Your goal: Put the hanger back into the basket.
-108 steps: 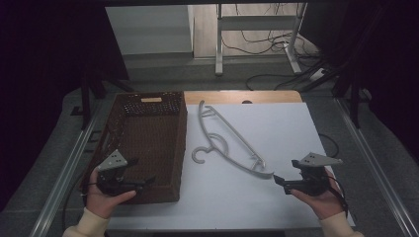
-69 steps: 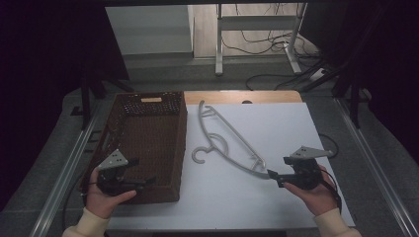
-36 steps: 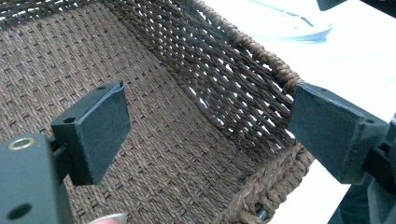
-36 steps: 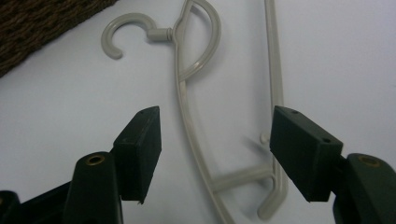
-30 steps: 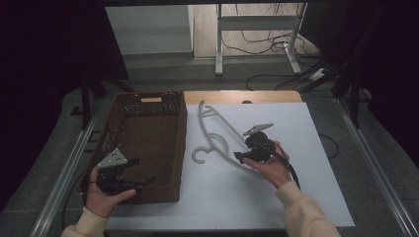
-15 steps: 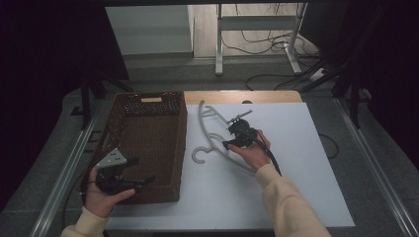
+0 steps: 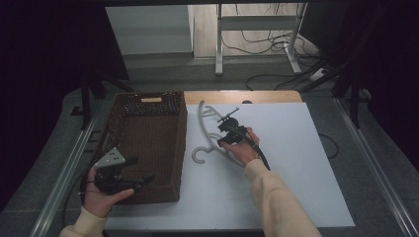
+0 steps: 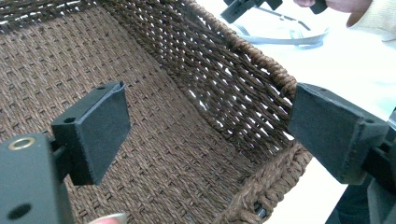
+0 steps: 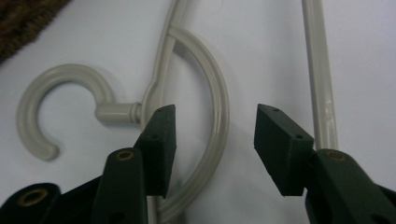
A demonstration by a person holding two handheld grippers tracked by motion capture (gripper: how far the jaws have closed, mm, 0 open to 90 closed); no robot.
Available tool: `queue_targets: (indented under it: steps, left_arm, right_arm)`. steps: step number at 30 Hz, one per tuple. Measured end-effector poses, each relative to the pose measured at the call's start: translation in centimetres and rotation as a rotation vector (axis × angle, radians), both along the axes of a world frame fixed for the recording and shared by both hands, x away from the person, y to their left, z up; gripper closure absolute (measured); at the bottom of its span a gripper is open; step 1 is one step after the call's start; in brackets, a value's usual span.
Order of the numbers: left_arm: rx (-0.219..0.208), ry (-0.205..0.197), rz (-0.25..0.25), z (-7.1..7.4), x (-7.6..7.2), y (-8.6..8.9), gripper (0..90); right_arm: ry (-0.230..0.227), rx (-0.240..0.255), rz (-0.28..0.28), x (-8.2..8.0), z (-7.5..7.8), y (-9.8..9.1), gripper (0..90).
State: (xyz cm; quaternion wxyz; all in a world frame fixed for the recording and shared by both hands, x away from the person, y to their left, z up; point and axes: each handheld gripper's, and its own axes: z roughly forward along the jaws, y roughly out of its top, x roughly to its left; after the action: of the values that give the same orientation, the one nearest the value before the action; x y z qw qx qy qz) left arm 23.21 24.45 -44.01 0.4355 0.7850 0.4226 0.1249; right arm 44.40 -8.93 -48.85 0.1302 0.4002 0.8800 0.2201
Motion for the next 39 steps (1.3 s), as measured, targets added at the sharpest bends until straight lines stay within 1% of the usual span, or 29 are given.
queue_targets:
  steps: [1,2,4,5,6,7,8,10,11,12,13,15,16,19,20,22,23,25,26,28,30,31,32,35,36,37,39]
  left_arm:
    - [0.0,0.0,0.0,0.0,0.0,0.0,12.8]
    - [0.0,0.002,-0.001,-0.1,0.0,0.0,12.8]
    - [0.001,0.003,-0.001,-0.1,0.1,0.0,12.8]
    - [0.002,0.004,-0.002,-0.1,0.1,0.0,12.8]
    - [0.002,0.004,-0.002,-0.1,0.1,0.0,12.8]
    - [0.002,0.005,-0.002,-0.1,0.1,0.0,12.8]
    - [0.002,0.005,-0.002,-0.2,0.1,-0.1,12.8]
    - [0.002,0.005,-0.002,-0.2,0.1,0.0,12.8]
    - [0.002,0.005,-0.002,-0.2,0.1,0.0,12.8]
    - [0.002,0.005,-0.002,-0.2,0.1,0.0,12.8]
    - [0.002,0.005,-0.002,-0.2,0.1,0.0,12.8]
    - [0.001,0.005,-0.001,-0.2,0.1,0.0,12.8]
    - [0.002,0.006,-0.001,-0.2,0.1,0.0,12.8]
    - [0.003,0.004,-0.003,-0.1,0.1,-0.1,12.8]
    - [0.003,0.004,-0.003,-0.1,0.1,-0.1,12.8]
    - [0.003,0.005,-0.002,-0.2,0.1,-0.1,12.8]
    - [0.004,0.005,-0.002,-0.2,0.1,-0.1,12.8]
    - [0.004,0.006,-0.002,-0.2,0.1,0.0,12.8]
    - [0.004,0.006,-0.002,-0.2,0.1,0.0,12.8]
    - [0.004,0.007,-0.002,-0.2,0.1,0.0,12.8]
    - [0.005,0.007,-0.002,-0.2,0.1,-0.1,12.8]
    - [0.005,0.006,-0.003,-0.2,0.1,-0.1,12.8]
    - [0.005,0.006,-0.003,-0.2,0.1,-0.1,12.8]
    - [0.004,0.007,-0.003,-0.2,0.1,-0.1,12.8]
    - [0.004,0.007,-0.004,-0.2,0.1,-0.1,12.8]
    - [0.006,0.006,-0.005,-0.2,0.1,-0.1,12.8]
    - [0.007,0.007,-0.005,-0.2,0.1,-0.2,12.8]
  right_arm:
    - [0.0,0.0,0.0,0.0,0.0,0.0,50.0]
    - [0.011,-0.023,-0.009,0.3,-0.4,0.2,53.1]
    - [0.013,-0.031,-0.011,0.4,-0.5,0.3,54.9]
    - [0.022,-0.041,-0.012,0.6,-0.8,0.4,58.8]
    - [0.022,-0.041,-0.012,0.6,-0.8,0.4,58.8]
    - [0.025,-0.043,-0.014,0.6,-0.9,0.5,61.6]
    - [0.026,-0.058,-0.024,0.7,-1.0,0.6,63.9]
    - [0.041,-0.062,-0.039,0.8,-1.1,0.7,65.6]
    - [0.051,-0.071,-0.041,0.9,-1.4,0.7,68.6]
    - [0.051,-0.071,-0.041,0.9,-1.4,0.7,68.6]
    - [0.068,-0.067,-0.048,0.9,-1.5,0.8,71.7]
    - [0.083,-0.051,-0.052,1.0,-1.5,0.7,75.6]
    - [0.088,-0.05,-0.058,1.0,-1.5,0.7,76.5]
    - [0.105,-0.03,-0.088,1.1,-1.5,0.6,78.3]
    - [0.105,-0.03,-0.088,1.1,-1.5,0.6,78.3]
    - [0.121,-0.007,-0.113,1.3,-1.4,0.4,79.9]
    - [0.124,-0.006,-0.129,1.3,-1.3,0.3,80.9]
    - [0.142,0.016,-0.131,1.3,-1.2,0.2,81.1]
    - [0.142,0.016,-0.131,1.3,-1.2,0.2,81.1]
    - [0.137,0.031,-0.151,1.3,-0.9,0.2,81.2]
    - [0.126,0.042,-0.147,1.2,-0.6,0.1,81.3]
    - [0.12,0.066,-0.149,1.2,-0.2,0.0,81.5]
    - [0.12,0.066,-0.149,1.2,-0.2,0.0,81.5]
    - [0.117,0.105,-0.148,1.1,0.5,-0.3,81.6]
    - [0.119,0.136,-0.156,1.0,1.0,-0.5,81.6]
    - [0.119,0.136,-0.156,1.0,1.0,-0.5,81.6]
    - [0.116,0.16,-0.164,1.0,1.6,-0.8,81.6]
